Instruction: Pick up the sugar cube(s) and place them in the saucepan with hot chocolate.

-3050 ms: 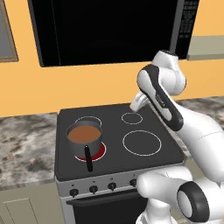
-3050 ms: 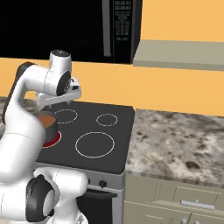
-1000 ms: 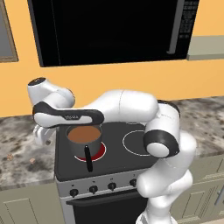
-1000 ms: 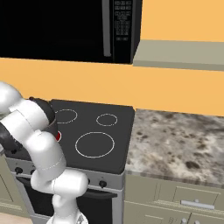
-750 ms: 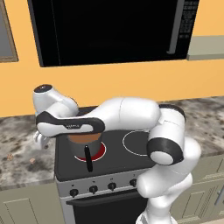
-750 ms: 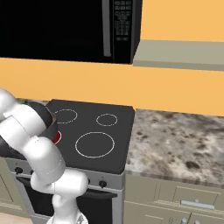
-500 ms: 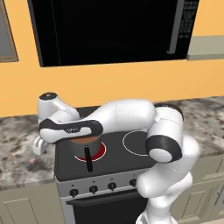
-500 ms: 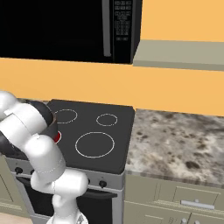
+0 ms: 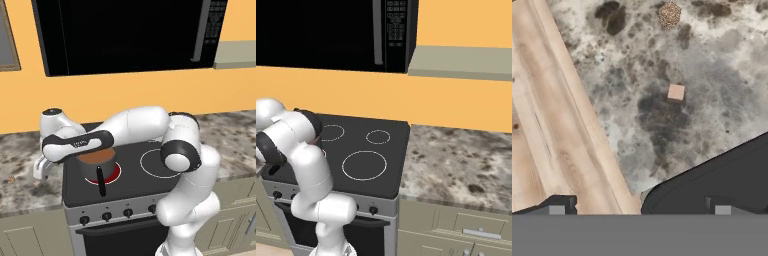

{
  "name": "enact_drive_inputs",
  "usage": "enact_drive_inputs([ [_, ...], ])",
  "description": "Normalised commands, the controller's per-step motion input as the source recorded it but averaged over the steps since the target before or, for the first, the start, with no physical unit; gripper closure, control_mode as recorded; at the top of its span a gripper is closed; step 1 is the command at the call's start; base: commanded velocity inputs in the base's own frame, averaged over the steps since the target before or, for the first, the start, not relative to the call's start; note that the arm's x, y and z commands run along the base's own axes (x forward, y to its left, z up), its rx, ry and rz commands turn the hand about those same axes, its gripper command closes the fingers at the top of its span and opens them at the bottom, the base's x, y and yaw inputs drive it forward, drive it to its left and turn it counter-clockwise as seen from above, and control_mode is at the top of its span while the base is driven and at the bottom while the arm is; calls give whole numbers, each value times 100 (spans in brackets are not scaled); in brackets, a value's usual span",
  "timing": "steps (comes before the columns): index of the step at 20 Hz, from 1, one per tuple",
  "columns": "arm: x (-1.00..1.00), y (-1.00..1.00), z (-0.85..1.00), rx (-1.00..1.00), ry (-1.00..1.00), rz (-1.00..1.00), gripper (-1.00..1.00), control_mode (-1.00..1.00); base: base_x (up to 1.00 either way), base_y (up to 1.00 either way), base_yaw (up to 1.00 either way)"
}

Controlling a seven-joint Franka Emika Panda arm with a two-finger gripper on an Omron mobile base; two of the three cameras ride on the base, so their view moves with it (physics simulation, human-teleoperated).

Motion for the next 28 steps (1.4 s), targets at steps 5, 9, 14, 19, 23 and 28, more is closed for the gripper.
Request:
enact_drive_inputs([
  [5, 16, 51, -33, -10, 0, 0, -100, -100, 0, 0, 0],
  [9, 20, 35, -24, -10, 0, 1, -100, -100, 0, 0, 0],
  [14, 18, 19, 0, -6, -1, 1, -100, -100, 0, 0, 0],
  [19, 8, 4, -17, -4, -5, 0, -100, -100, 0, 0, 0],
  [23, -1, -2, -65, 0, -20, 0, -100, -100, 0, 0, 0],
  [28, 0, -2, -29, 4, -21, 0, -100, -100, 0, 0, 0],
])
